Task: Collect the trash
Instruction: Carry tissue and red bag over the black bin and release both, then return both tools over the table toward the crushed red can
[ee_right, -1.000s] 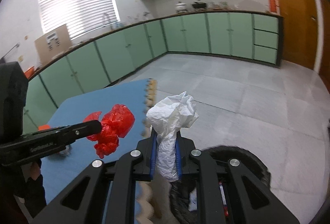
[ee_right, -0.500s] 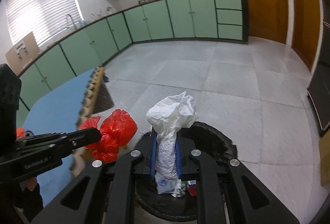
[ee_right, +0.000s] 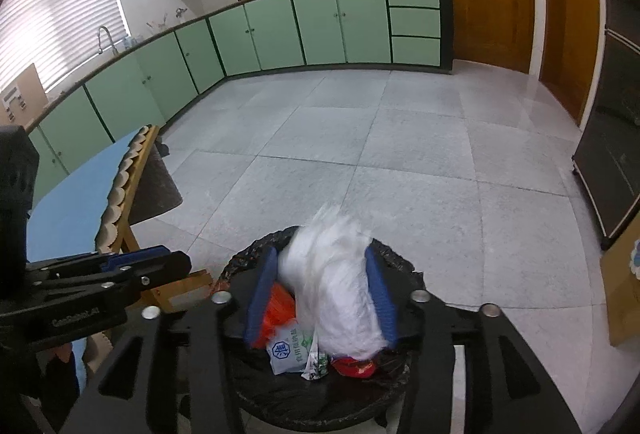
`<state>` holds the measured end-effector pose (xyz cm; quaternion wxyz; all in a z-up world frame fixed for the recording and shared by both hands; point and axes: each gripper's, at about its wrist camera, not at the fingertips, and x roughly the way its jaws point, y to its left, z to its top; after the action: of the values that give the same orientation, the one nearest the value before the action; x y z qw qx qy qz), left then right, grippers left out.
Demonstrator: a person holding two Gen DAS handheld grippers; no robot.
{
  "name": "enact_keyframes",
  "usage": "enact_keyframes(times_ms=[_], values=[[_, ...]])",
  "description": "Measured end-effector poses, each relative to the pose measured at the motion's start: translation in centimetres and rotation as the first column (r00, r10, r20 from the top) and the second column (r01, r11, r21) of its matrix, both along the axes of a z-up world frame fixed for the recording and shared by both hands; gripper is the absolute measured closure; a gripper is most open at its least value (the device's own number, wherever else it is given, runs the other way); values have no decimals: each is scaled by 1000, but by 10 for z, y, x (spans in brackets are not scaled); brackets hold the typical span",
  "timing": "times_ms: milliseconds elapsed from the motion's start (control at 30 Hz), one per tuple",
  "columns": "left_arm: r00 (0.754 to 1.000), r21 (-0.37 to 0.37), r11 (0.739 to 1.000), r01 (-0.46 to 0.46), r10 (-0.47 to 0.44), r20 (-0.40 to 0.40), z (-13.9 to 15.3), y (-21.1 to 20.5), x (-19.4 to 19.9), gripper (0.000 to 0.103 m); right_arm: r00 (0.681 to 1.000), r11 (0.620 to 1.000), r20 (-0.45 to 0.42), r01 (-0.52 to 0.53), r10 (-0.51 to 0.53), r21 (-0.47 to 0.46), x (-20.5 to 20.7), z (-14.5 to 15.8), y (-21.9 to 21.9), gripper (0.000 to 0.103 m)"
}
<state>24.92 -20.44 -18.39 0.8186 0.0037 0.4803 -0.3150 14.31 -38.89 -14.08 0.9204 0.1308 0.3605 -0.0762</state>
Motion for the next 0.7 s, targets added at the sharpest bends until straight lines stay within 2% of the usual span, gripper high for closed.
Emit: enact_keyframes(times_ms=[233,433,567,700], values=[[998,-18,1000,-22,23,60,20,14,-5,67,999,1000,40,5,-5,-10,-4,21,4,42],[989,-41,998,-56,61,132,48,45,-17,62,995,999,100,-24,27,-34,-9,50,24,30],[973,-57,993,-106,115,199,71,79,-27,56,986,996,145,-70,78,-61,-9,71,51,23],[957,-82,983,-162,177,232,89,112,-35,55,976,991,177,-112,124,-77,-8,87,78,21]])
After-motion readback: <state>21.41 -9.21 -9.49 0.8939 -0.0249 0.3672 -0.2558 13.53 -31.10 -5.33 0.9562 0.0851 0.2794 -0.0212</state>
